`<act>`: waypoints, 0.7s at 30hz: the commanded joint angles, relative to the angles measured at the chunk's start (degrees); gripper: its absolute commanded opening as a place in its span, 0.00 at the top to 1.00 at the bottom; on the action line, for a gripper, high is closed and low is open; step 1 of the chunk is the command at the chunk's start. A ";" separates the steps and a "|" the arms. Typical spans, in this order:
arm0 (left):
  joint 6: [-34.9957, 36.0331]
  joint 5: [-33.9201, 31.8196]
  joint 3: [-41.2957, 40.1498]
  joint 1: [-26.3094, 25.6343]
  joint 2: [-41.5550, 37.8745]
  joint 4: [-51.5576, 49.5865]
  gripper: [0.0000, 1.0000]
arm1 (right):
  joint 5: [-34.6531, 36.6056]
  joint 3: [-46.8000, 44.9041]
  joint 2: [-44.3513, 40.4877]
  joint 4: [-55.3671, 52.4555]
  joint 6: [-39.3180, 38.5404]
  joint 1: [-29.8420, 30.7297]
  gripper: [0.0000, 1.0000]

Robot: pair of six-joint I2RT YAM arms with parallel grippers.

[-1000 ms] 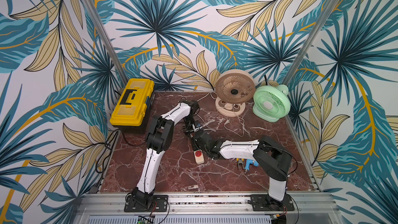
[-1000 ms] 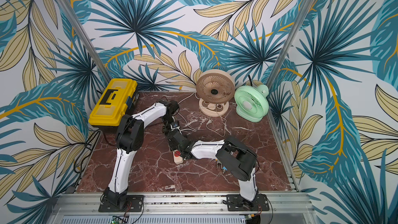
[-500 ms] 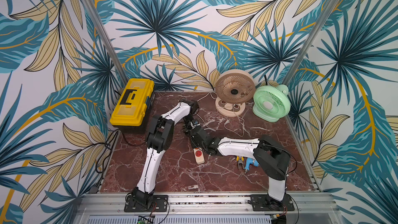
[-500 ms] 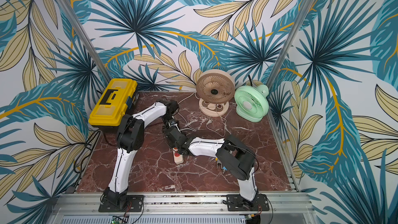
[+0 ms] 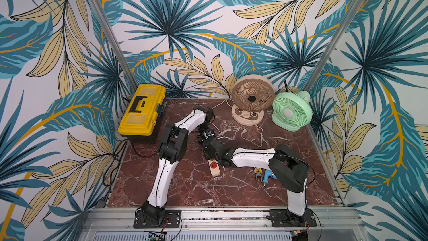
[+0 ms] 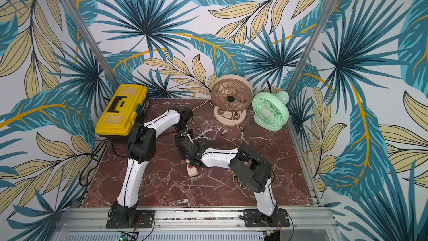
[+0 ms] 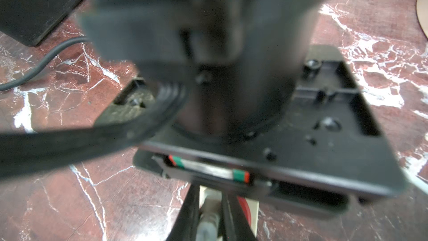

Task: Unplug the desk fan from the power strip
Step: Remove the plug from the socket.

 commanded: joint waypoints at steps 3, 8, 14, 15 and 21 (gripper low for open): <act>0.91 -8.14 -2.84 -0.12 9.57 6.30 1.00 | 1.29 -1.62 -1.45 0.47 -3.66 0.56 1.00; 0.30 -8.29 -2.70 -0.10 9.66 6.21 1.00 | 6.88 0.92 0.21 -1.59 -5.82 3.03 1.00; 0.30 -8.43 -2.19 -0.09 10.08 5.85 1.00 | 12.83 3.87 1.81 -3.54 -8.88 5.73 1.00; 0.23 -8.48 -2.12 -0.05 10.16 5.78 1.00 | 13.03 3.87 1.85 -3.54 -8.93 5.87 1.00; 0.28 -8.72 -2.15 -0.11 10.11 5.71 1.00 | 13.54 3.31 0.90 -3.62 -9.21 5.72 1.00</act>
